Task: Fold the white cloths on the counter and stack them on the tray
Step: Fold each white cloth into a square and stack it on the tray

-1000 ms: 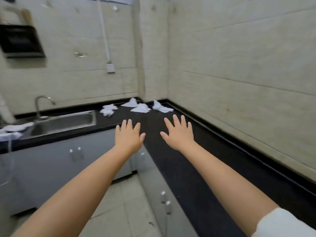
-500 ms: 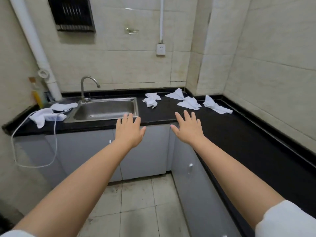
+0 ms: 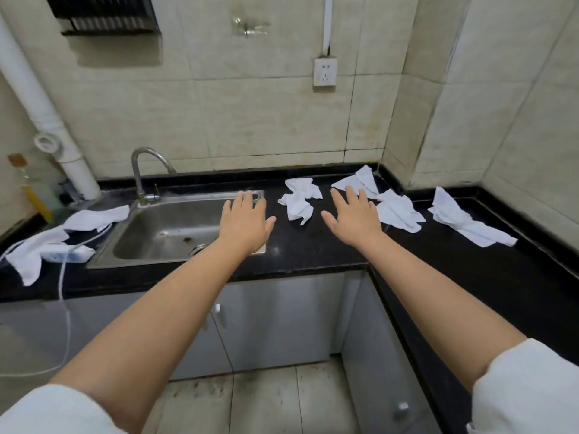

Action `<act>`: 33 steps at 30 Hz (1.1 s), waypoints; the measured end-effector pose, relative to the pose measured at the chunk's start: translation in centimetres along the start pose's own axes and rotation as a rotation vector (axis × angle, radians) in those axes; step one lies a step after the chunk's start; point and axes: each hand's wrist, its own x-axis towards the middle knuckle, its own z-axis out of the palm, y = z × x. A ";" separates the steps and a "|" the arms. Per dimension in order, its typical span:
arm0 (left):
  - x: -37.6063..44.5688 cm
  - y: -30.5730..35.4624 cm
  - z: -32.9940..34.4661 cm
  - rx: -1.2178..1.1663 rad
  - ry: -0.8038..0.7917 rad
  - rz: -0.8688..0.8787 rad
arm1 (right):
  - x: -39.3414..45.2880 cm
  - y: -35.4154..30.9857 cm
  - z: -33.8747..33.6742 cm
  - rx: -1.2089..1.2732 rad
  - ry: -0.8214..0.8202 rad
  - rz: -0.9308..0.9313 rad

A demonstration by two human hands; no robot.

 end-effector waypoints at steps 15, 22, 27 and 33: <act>26.3 -2.3 21.1 -0.082 -0.334 0.106 | 23.0 0.5 21.9 0.018 -0.282 0.137; 31.4 -0.4 27.4 -0.135 -0.371 0.234 | 27.0 2.1 27.5 0.094 -0.238 0.216; 34.2 0.1 28.8 -0.140 -0.305 0.344 | 28.6 4.4 28.5 0.128 -0.028 0.038; 36.3 -1.0 28.9 -0.290 0.047 0.742 | 28.5 7.6 25.3 0.138 0.160 -0.032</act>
